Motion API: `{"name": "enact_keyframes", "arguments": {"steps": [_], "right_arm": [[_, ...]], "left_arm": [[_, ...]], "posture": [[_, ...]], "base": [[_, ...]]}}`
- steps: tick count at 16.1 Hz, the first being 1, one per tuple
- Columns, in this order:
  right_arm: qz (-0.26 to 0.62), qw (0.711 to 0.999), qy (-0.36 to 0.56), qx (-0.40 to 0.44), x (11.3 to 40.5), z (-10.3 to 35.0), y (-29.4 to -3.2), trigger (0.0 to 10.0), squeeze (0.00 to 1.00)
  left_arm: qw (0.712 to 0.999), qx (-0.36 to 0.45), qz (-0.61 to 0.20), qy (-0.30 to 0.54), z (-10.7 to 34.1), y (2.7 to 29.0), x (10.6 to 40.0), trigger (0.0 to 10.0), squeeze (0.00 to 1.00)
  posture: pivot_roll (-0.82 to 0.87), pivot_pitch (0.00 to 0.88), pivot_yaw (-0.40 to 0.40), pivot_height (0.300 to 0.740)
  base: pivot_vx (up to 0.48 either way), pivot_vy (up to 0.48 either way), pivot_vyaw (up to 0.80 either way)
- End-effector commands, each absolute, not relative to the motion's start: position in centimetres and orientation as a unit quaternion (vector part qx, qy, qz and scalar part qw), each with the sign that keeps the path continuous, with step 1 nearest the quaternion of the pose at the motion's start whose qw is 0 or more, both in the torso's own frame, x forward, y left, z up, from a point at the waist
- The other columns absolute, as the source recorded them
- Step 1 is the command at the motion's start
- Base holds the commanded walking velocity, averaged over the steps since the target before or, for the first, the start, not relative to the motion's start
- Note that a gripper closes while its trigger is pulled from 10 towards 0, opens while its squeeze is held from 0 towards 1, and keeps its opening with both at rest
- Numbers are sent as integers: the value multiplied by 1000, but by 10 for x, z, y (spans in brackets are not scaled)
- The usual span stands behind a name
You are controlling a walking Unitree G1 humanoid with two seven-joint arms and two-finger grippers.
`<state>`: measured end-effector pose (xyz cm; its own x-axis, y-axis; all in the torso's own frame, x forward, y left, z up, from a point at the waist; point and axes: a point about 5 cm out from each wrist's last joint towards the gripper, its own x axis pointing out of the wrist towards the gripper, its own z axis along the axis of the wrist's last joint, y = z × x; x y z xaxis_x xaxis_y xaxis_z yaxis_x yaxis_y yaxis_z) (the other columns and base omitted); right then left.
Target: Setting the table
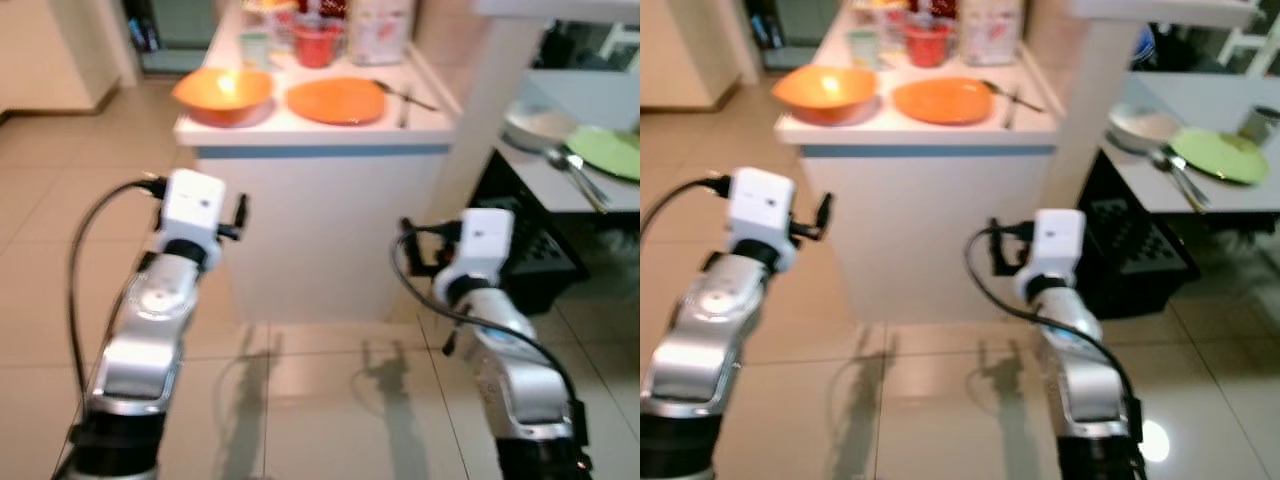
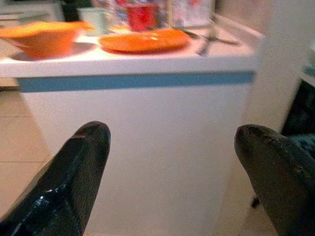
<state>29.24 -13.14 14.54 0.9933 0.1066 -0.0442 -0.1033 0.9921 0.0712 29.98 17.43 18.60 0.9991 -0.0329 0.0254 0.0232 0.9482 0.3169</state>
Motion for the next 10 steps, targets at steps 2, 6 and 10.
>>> {"name": "enact_keyframes", "arguments": {"steps": [2, 6, 10], "right_arm": [[30, 999, 18, 25, 295, 149, -142, 10000, 0], [36, 999, -13, 13, 302, 169, -138, 10000, 0], [27, 999, -21, 40, 308, 181, -139, 10000, 0]], "left_arm": [[990, 141, -3, -17, 189, 170, 303, 10000, 0], [993, 114, 7, -35, 200, 174, 308, 10000, 0], [992, 112, -16, -48, 207, 167, 308, 10000, 0]], "posture": [[13, 0, -6, 740], [15, 0, -7, 740], [18, 0, -7, 740]], "base": [[0, -240, 0], [0, 0, 0], [284, 0, -242]]}}
